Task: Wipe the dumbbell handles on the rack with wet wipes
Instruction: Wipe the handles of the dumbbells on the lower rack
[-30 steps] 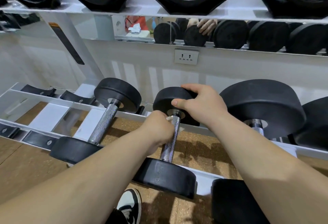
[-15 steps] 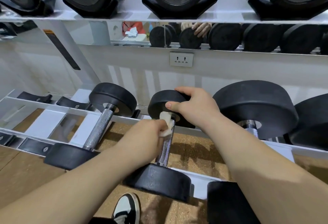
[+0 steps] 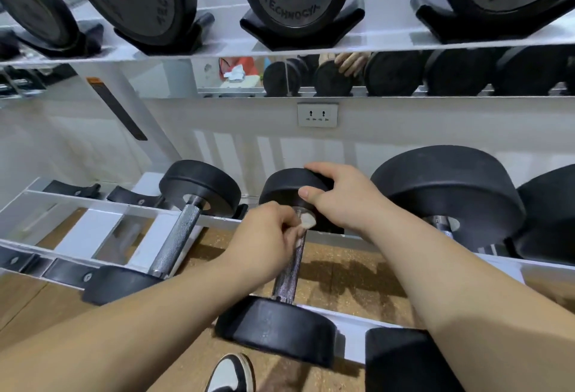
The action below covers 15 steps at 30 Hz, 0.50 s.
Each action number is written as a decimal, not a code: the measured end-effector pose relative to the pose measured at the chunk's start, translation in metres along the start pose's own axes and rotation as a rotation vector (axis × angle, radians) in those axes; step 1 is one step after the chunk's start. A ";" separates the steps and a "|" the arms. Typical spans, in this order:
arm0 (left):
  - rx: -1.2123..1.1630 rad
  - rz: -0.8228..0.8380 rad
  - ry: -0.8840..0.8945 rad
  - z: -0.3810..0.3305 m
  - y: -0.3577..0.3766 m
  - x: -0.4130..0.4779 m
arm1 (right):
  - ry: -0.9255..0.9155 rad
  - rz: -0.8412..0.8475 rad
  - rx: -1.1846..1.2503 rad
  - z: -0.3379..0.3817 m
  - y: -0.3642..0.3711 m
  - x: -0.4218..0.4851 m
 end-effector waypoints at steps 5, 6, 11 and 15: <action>0.065 0.362 0.385 0.006 -0.012 -0.003 | -0.010 -0.021 -0.020 0.002 0.002 -0.002; 0.098 0.322 0.425 0.008 -0.013 0.003 | -0.006 -0.022 -0.022 0.001 0.002 -0.001; 0.104 0.125 0.445 0.011 -0.012 0.006 | 0.012 -0.023 0.023 0.000 0.000 0.002; -0.023 0.438 0.513 0.012 -0.025 -0.008 | 0.014 -0.023 0.048 0.002 0.001 0.001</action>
Point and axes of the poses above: each hand's wrist, its own x-axis towards the middle knuckle, its own y-axis out of the palm, z = x × y, the point moved 2 cm from there along x, towards the middle knuckle, and after that the axes turned 3 degrees about -x, right-handed, at the moved point
